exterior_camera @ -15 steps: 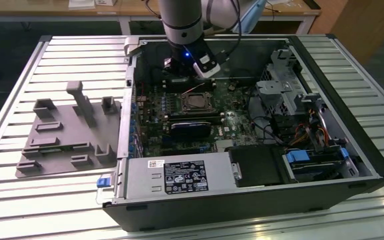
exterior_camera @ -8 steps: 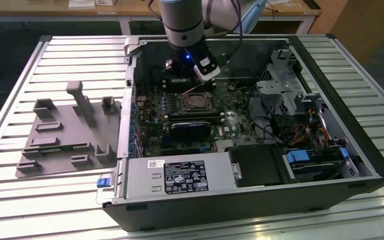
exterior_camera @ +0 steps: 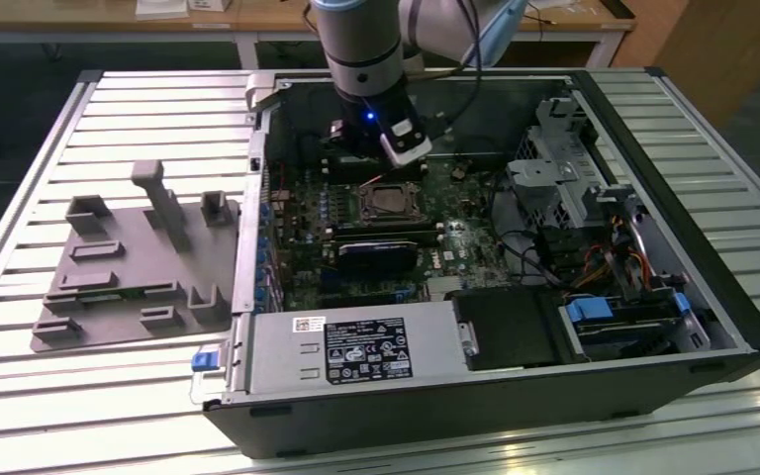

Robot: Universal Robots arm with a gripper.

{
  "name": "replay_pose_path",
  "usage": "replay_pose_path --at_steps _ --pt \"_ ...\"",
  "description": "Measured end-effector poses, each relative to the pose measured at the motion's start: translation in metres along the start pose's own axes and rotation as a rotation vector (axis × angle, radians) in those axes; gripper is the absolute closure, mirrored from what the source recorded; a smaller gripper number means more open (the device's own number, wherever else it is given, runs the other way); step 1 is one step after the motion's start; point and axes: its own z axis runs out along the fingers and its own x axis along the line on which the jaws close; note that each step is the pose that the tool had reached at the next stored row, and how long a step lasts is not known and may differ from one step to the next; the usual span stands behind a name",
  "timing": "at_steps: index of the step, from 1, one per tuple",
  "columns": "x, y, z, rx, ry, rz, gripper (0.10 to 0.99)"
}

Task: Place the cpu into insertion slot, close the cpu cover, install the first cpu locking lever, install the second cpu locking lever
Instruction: 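Install the first cpu locking lever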

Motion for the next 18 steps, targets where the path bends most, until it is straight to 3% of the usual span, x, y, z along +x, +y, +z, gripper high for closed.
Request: replay_pose_path --at_steps 9,18 --pt "0.0002 0.0020 0.0049 0.017 -0.0140 0.050 0.984" --pt "-0.0007 0.0088 0.0084 0.031 -0.0194 0.061 0.984"
